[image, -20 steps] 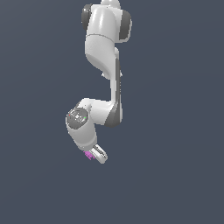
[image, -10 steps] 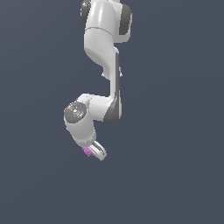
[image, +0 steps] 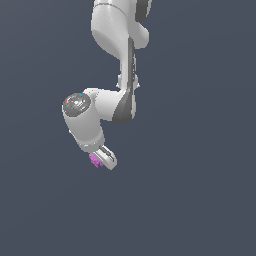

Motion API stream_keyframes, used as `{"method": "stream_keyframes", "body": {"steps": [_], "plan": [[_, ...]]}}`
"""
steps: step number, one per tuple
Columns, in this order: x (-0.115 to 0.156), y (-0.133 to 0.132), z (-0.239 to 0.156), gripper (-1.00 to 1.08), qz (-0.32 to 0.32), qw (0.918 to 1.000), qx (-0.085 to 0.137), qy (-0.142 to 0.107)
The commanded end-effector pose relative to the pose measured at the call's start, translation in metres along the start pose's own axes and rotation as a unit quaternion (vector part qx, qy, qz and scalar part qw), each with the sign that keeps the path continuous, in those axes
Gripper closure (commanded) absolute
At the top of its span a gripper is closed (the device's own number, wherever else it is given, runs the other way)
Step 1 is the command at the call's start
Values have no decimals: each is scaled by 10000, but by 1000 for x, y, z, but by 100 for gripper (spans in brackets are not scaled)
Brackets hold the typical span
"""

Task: Pick up the object and move it to a goal position.

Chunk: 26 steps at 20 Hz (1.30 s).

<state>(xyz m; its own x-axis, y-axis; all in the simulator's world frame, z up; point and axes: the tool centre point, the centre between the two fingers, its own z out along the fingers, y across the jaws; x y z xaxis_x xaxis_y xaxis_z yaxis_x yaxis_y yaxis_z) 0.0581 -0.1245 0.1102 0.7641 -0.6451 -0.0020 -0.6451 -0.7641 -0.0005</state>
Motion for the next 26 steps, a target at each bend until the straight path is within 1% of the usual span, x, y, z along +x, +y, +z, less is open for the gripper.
{"method": "stream_keyframes", "body": {"steps": [1, 11, 26], "plan": [[-5, 12, -21, 108, 2, 10000, 5, 4], [-27, 63, -111, 108, 4, 10000, 14, -2], [-61, 146, -262, 108, 9, 10000, 7, 2]]}}
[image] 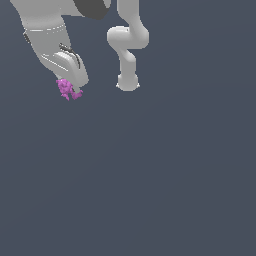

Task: Pick up the object and move it to a goal position.

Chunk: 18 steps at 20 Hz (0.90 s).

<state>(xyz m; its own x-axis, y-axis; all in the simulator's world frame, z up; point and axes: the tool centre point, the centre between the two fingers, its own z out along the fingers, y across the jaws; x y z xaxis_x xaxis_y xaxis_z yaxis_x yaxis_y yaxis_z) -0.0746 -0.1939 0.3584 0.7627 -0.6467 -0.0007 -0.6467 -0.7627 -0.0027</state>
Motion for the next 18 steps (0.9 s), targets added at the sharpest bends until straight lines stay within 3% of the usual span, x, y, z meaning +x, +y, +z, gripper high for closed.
{"method": "stream_keyframes", "body": {"steps": [1, 10, 18], "plan": [[-5, 12, -22, 108, -2, 10000, -4, -4], [-14, 40, -77, 108, -6, 10000, -12, 2], [-15, 45, -88, 108, -9, 10000, -13, 3]]}}
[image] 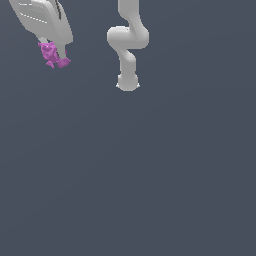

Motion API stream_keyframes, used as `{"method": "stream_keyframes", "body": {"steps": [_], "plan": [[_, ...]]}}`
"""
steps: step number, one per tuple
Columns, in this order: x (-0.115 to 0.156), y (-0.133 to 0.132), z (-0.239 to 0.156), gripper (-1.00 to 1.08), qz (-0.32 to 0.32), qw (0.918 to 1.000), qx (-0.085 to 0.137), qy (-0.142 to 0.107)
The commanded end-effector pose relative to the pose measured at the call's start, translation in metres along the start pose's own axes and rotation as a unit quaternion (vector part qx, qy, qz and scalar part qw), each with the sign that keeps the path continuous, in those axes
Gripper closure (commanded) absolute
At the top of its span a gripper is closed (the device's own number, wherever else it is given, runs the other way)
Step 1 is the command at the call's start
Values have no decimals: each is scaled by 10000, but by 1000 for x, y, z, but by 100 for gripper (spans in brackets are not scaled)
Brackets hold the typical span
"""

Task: Pick up the object and move it to a goal position.

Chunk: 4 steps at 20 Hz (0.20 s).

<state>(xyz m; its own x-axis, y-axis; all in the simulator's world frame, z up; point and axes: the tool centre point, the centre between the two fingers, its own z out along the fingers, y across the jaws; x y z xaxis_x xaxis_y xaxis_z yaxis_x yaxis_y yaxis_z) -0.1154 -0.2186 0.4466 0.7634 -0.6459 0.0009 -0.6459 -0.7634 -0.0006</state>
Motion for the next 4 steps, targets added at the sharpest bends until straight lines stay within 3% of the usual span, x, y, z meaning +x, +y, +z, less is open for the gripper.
{"method": "stream_keyframes", "body": {"steps": [1, 4], "plan": [[0, -1, 1, 108, -3, 10000, -3, -5], [1, -2, 3, 108, -3, 10000, -3, -5]]}}
